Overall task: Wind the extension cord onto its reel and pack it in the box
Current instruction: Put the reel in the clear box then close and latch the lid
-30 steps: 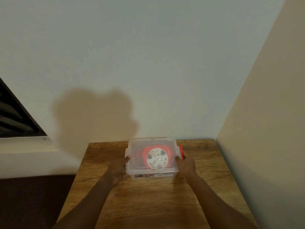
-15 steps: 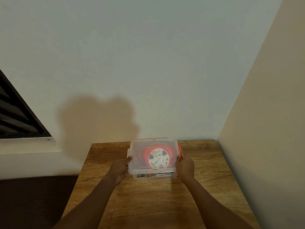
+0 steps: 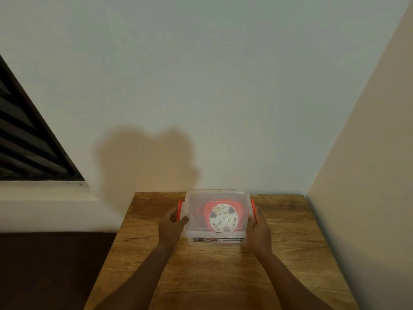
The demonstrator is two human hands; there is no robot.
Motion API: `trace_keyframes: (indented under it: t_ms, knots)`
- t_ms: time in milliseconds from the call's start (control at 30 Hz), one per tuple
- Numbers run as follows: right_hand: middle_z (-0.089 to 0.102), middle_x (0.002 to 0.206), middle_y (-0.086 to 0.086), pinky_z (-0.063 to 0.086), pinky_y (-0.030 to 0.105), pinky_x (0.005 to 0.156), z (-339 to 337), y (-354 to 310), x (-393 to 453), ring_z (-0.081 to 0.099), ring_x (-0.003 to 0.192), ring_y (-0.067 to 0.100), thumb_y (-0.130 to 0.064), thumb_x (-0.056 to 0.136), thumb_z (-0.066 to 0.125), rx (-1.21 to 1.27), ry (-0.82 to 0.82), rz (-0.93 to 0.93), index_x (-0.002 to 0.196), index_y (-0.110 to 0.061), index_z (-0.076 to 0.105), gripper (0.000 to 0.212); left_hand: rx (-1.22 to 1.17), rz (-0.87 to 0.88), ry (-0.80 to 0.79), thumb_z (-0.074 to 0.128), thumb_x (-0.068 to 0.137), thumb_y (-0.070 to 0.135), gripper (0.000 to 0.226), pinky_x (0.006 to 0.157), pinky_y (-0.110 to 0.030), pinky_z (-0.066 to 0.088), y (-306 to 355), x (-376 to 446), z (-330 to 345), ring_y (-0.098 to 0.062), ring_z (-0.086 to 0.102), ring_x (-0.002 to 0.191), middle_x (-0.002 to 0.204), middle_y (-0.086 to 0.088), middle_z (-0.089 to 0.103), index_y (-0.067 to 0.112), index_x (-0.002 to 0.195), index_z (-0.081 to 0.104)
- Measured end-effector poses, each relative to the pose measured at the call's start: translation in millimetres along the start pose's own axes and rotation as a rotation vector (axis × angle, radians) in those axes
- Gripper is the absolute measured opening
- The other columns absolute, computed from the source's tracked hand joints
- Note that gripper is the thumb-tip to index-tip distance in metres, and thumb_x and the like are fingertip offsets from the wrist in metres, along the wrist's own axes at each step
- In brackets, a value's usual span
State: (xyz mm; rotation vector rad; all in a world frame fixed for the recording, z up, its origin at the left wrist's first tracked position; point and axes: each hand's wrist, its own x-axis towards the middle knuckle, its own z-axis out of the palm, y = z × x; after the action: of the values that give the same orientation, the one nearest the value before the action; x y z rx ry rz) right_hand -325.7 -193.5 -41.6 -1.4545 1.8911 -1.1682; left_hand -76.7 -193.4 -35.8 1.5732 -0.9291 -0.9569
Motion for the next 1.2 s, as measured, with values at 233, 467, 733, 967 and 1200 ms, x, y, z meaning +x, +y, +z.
trace_keyframes:
  t_ms: [233, 467, 733, 967, 1200]
  knots:
    - [0.063, 0.127, 0.009, 0.059, 0.042, 0.080, -0.2, 1.5, 0.2, 0.066, 0.104, 0.026, -0.021, 0.103, 0.045, -0.010, 0.013, -0.031, 0.141, -0.014, 0.048, 0.039, -0.052, -0.054, -0.139, 0.069, 0.097, 0.007, 0.036, 0.087, -0.051, 0.065, -2.3, -0.7, -3.8, -0.032, 0.074, 0.106, 0.118, -0.011, 0.074, 0.014, 0.133, 0.065]
    - [0.064, 0.125, 0.010, 0.057, 0.037, 0.078, -0.5, 1.8, -0.8, 0.066, 0.102, 0.026, -0.019, 0.104, 0.044, -0.012, 0.024, -0.051, 0.142, -0.013, 0.047, 0.039, 0.239, 0.066, -0.081, 0.057, 0.104, 0.007, 0.031, 0.076, -0.032, 0.064, 4.6, -5.5, 4.1, -0.029, 0.071, 0.100, 0.111, -0.010, 0.071, 0.007, 0.134, 0.064]
    - [0.063, 0.127, 0.010, 0.057, 0.039, 0.081, -2.1, 2.6, -0.5, 0.065, 0.105, 0.026, -0.020, 0.104, 0.042, -0.003, -0.022, -0.027, 0.143, -0.014, 0.045, 0.040, 0.447, 0.131, -0.019, 0.048, 0.106, 0.004, 0.027, 0.081, -0.042, 0.066, 11.8, -16.3, 18.1, -0.029, 0.073, 0.094, 0.106, -0.014, 0.073, 0.005, 0.125, 0.067]
    - [0.062, 0.127, 0.004, 0.062, 0.040, 0.073, -4.9, 3.3, 0.9, 0.068, 0.098, 0.021, -0.017, 0.105, 0.042, 0.344, -0.088, 0.173, 0.148, -0.022, 0.042, 0.043, 0.103, -0.008, -0.124, 0.054, 0.105, 0.013, 0.023, 0.077, -0.046, 0.065, 21.0, -5.5, 9.9, -0.034, 0.073, 0.098, 0.107, -0.016, 0.073, 0.011, 0.121, 0.070]
    - [0.071, 0.113, -0.007, 0.063, 0.039, 0.068, -24.4, 4.9, 23.1, 0.074, 0.087, 0.013, -0.016, 0.098, 0.058, 0.604, -0.033, 0.323, 0.135, -0.025, 0.058, 0.038, -0.099, -0.095, -0.180, 0.047, 0.109, 0.014, 0.033, 0.085, -0.057, 0.061, 54.7, 10.4, 28.4, -0.041, 0.075, 0.096, 0.107, -0.020, 0.078, 0.007, 0.111, 0.079]
